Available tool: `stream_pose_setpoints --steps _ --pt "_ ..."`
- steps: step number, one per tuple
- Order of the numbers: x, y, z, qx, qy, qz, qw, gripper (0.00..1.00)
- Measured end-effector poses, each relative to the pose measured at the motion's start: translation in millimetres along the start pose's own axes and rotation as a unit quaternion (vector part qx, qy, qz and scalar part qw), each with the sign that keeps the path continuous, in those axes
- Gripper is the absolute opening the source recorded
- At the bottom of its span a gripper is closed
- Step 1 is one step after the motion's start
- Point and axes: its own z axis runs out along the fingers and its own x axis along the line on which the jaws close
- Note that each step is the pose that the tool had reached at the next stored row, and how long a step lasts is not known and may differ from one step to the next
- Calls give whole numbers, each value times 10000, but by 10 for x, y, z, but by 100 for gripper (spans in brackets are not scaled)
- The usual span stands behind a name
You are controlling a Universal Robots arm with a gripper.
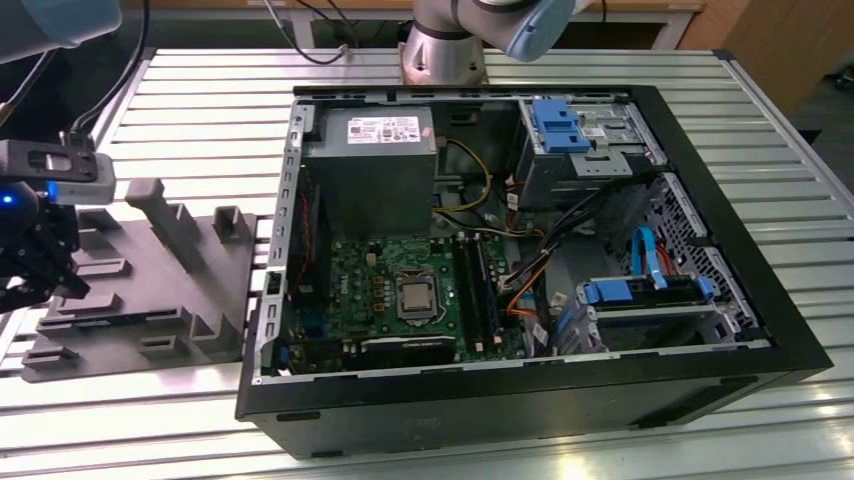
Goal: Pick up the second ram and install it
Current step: 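Pick up the second ram and move it above second insertion slot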
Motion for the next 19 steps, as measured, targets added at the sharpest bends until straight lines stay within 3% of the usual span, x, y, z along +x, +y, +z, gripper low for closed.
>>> stream_pose_setpoints --steps 15,19 --pt "14 -5 31 0 0 -1 10000 11" --pt "15 -5 35 -2 4 -86 10000 11"
